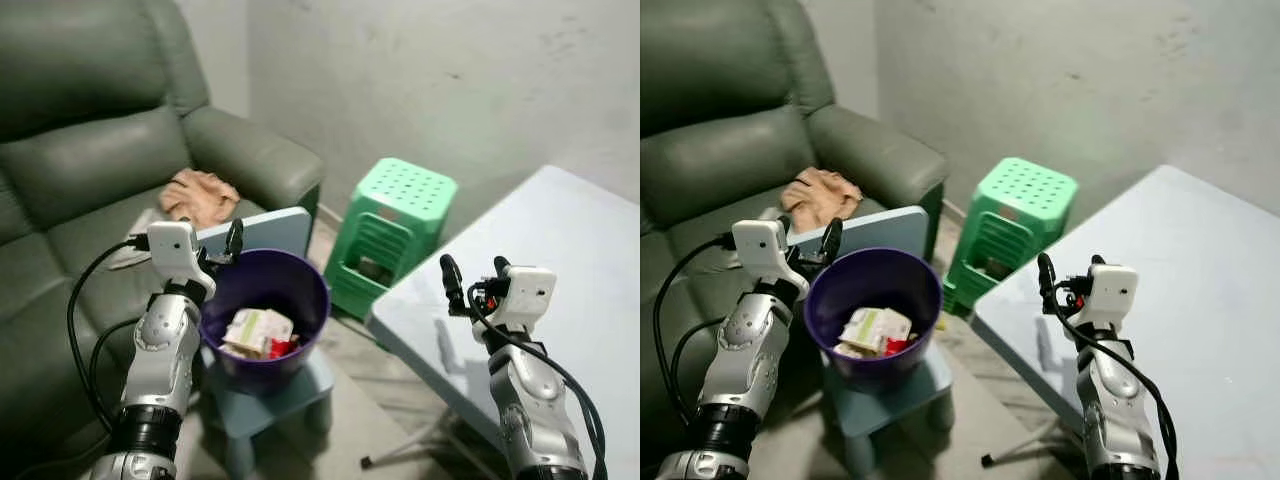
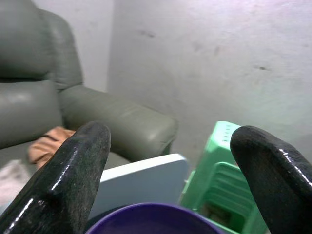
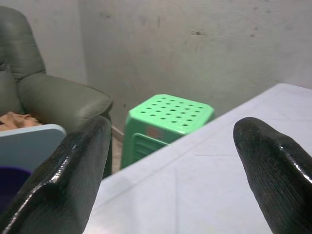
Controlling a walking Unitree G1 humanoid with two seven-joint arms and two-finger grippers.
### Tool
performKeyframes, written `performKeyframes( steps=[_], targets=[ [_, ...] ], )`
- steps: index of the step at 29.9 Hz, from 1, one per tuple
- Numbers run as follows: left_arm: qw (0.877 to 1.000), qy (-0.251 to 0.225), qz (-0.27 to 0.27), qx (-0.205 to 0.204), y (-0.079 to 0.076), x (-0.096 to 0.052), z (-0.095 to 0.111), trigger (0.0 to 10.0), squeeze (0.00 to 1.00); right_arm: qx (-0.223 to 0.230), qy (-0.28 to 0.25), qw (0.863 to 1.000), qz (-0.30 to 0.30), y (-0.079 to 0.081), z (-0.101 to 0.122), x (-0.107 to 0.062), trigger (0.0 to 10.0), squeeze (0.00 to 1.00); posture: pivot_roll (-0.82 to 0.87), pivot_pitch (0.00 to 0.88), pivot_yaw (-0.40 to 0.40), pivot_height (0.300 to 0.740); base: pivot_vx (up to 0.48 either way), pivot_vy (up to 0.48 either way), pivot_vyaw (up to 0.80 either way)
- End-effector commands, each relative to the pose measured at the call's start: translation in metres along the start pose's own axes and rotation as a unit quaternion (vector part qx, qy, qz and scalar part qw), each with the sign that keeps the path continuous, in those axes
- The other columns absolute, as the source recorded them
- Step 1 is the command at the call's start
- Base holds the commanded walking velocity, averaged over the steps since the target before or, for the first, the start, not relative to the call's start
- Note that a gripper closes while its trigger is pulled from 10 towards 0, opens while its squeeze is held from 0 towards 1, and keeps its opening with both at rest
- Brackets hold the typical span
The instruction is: Picking trash to rubbish bin
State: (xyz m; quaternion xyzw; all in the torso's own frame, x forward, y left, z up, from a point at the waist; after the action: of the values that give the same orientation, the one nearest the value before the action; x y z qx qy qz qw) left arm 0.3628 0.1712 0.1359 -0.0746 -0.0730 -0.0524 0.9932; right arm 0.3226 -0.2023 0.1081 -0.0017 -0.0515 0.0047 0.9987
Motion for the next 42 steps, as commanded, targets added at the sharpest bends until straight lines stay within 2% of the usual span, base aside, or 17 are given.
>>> performKeyframes(
  steps=[1, 17, 25, 27, 30, 42],
  targets=[
    [1.000, 0.002, -0.004, 0.001, -0.0026, 0.0029, 0.0002, 10.0, 0.00, -0.005, 0.001, 1.000, -0.001, -0.0021, 0.0000, -0.0005, 10.0, 0.00, -0.03, 0.000, -0.076, 0.740, 0.000, 0.000, -0.76],
    [1.000, -0.003, -0.017, 0.003, -0.0047, 0.0037, 0.0018, 10.0, 0.00, -0.010, 0.005, 1.000, 0.003, -0.0012, -0.0017, -0.0006, 10.0, 0.00, -0.03, 0.000, -0.078, 0.740, 0.000, 0.000, -0.76],
    [1.000, 0.001, -0.014, 0.011, -0.0052, 0.0029, 0.0000, 10.0, 0.00, -0.012, 0.008, 1.000, 0.003, -0.0011, -0.0039, -0.0033, 10.0, 0.00, -0.03, 0.000, -0.076, 0.740, 0.000, -0.480, -0.76],
    [1.000, -0.001, -0.012, 0.012, -0.0049, 0.0029, 0.0001, 10.0, 0.00, -0.012, 0.009, 1.000, 0.003, -0.0012, -0.0041, -0.0035, 10.0, 0.00, -0.03, 0.000, -0.076, 0.740, 0.000, 0.000, -0.76],
    [1.000, 0.000, -0.006, -0.009, -0.0035, 0.0032, -0.0005, 10.0, 0.00, -0.012, 0.009, 1.000, 0.002, -0.0012, -0.0043, -0.0040, 10.0, 0.00, -0.03, 0.000, -0.076, 0.740, 0.000, 0.000, -0.76],
    [1.000, 0.003, -0.004, -0.001, -0.0030, 0.0020, -0.0017, 10.0, 0.00, -0.015, 0.012, 1.000, 0.001, -0.0024, -0.0052, -0.0063, 10.0, 0.00, -0.03, 0.000, -0.079, 0.740, 0.000, 0.000, -0.76]
  ],
)
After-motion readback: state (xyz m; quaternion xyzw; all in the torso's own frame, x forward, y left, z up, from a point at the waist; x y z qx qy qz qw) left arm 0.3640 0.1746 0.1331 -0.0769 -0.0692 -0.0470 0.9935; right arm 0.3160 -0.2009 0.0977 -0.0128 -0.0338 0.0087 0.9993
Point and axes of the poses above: a point about 5 cm out from each wrist's last joint towards the gripper, its own x axis pointing out of the wrist towards the gripper, its own z axis along the axis of the wrist's last joint, y = z × x, the point moved 3 cm from there along x, pointing out of the wrist towards the gripper, and after that the axes turned 4 degrees about -x, right-handed, at the moved point
